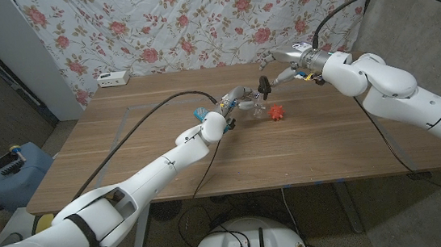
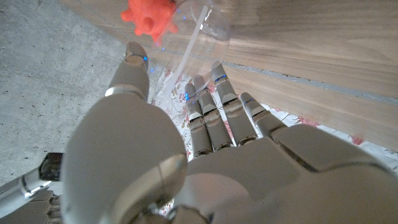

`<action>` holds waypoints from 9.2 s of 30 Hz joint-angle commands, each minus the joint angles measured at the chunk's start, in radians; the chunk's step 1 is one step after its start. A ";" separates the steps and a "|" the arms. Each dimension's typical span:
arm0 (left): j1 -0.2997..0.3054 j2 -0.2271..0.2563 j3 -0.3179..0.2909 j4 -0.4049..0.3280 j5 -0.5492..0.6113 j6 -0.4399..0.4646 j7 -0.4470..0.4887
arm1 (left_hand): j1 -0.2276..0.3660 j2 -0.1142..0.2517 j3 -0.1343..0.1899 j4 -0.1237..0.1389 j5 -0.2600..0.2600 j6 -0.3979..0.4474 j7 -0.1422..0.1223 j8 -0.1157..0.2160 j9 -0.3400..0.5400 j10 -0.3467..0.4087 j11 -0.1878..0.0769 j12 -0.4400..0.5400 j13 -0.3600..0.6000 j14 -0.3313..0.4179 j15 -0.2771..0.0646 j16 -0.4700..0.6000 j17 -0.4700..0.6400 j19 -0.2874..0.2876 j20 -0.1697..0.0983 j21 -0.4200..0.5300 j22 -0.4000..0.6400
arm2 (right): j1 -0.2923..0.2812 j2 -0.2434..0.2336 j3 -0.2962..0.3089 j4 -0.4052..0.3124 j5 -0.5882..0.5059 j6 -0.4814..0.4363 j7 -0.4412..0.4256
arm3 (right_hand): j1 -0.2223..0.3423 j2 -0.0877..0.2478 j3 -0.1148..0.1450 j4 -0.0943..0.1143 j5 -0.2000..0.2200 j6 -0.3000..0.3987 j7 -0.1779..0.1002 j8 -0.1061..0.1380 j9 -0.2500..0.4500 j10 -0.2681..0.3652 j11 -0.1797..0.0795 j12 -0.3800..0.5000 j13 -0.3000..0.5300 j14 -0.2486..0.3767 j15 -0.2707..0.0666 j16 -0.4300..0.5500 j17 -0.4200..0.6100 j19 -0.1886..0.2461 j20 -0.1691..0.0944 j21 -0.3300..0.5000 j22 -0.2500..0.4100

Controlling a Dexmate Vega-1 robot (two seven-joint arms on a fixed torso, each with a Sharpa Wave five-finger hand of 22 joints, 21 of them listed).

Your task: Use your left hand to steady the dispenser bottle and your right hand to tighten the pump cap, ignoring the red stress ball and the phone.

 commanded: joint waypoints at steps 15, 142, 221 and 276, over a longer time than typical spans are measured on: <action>-0.003 -0.009 0.007 0.008 0.000 -0.003 0.001 | -0.062 0.069 0.121 0.113 0.009 0.073 -0.043 0.005 0.005 0.026 -0.025 0.005 0.002 0.016 -0.077 0.005 0.004 -0.003 -0.092 0.000 0.002 | 0.015 0.019 -0.011 0.037 -0.042 0.065 0.056 | 0.029 -0.004 0.012 0.004 0.014 0.024 -0.001 0.007 0.003 -0.021 -0.002 0.004 0.004 -0.003 -0.026 0.005 0.006 0.000 -0.007 0.005 0.001; 0.009 0.007 0.003 -0.018 0.018 -0.006 -0.001 | -0.053 0.072 0.127 0.110 0.011 0.077 -0.039 0.006 0.006 0.028 -0.019 0.005 0.003 0.014 -0.073 0.005 0.004 0.000 -0.088 0.000 0.003 | 0.021 0.111 -0.092 -0.095 -0.139 -0.353 0.206 | -0.251 0.056 -0.085 0.088 -0.034 0.567 0.153 0.156 -0.022 0.244 0.117 0.077 -0.002 0.166 -0.024 0.074 0.026 0.221 -0.077 0.027 0.004; -0.052 0.004 0.003 0.058 -0.027 -0.079 -0.088 | -0.053 0.072 0.127 0.110 0.011 0.077 -0.034 0.005 0.006 0.031 -0.018 0.006 0.003 0.015 -0.076 0.006 0.005 0.002 -0.088 0.001 0.003 | -0.006 -0.013 0.009 -0.043 -0.139 -0.070 0.018 | -0.113 0.052 -0.051 0.005 -0.004 0.204 0.016 -0.032 -0.012 0.127 0.074 0.002 -0.001 0.100 -0.051 0.014 0.014 0.143 -0.082 0.004 0.002; -0.123 0.045 0.002 0.075 -0.080 -0.130 -0.302 | -0.049 0.073 0.125 0.110 0.009 0.082 -0.036 0.006 0.006 0.035 -0.018 0.006 0.003 0.018 -0.079 0.007 0.005 0.002 -0.082 0.000 0.002 | 0.031 -0.023 0.044 0.097 -0.167 0.277 -0.088 | 0.010 -0.026 -0.033 0.014 0.115 -0.091 -0.001 -0.066 -0.004 -0.074 -0.016 -0.001 0.004 -0.006 -0.038 -0.004 0.021 0.053 -0.013 -0.004 0.002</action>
